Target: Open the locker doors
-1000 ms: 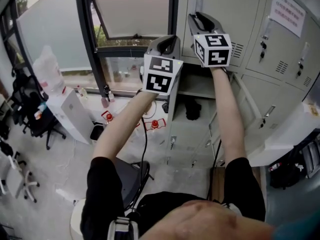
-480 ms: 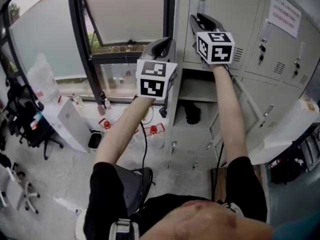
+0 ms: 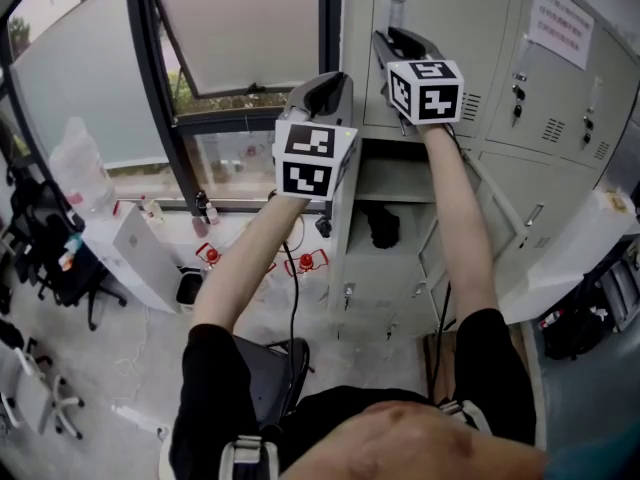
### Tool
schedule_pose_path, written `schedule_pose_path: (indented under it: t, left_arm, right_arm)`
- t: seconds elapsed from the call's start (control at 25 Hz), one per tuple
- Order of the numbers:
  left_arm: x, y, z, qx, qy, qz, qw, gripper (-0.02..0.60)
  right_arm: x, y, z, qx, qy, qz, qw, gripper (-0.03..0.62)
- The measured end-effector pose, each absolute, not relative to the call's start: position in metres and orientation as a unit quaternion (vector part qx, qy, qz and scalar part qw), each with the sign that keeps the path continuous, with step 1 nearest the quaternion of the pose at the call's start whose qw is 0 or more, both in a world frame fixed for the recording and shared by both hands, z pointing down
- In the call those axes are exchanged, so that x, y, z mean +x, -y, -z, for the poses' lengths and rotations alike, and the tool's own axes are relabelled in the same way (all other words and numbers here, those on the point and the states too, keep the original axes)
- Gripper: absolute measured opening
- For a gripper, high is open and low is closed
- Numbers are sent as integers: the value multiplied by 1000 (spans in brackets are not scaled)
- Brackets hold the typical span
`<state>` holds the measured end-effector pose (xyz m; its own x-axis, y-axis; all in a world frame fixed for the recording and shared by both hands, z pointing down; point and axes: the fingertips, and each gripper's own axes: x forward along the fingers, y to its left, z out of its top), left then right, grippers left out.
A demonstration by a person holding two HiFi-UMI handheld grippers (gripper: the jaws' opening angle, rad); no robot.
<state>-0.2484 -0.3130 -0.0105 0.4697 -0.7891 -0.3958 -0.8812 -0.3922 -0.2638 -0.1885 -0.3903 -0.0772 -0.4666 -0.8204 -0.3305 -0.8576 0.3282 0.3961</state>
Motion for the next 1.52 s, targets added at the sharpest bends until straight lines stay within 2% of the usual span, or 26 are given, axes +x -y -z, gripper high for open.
schedule_pose_path:
  t: [0.32,0.48,0.8,0.88,0.92,0.96,1.12,1.52]
  left_arm:
    - [-247,322,4,-827,-511,-98,214,9]
    - [-245,331,-1,-827,-515,-87,206,9]
    - [-248,332,-4,-822,-525,-78,206,9]
    - [-249,331,-4,-821,-526,-79,206,9]
    - [-249,331,-4,-821,-526,-79,206,9]
    - [-248,331,-4,-821,-527,-79,207,9]
    - [-245,329,-8,-821,-526,-78,205,9]
    - [-240,336,-18,-828,-520,-71,198,9]
  right_arm:
    - [-191,385,74,-497,-826,-263,43,124]
    - [-191,383,75,-473,-845,-241,71,130]
    - [-190,380,75,-461,-851,-241,72,130]
    - [-195,374,73,-446,-856,-253,67,130]
    - [-200,367,73,-434,-858,-266,62,55]
    - [-207,359,74,-428,-855,-287,56,49]
    - [-228,339,78,-447,-804,-393,6,49]
    - [-192,352,56,-509,-755,-412,-42,51]
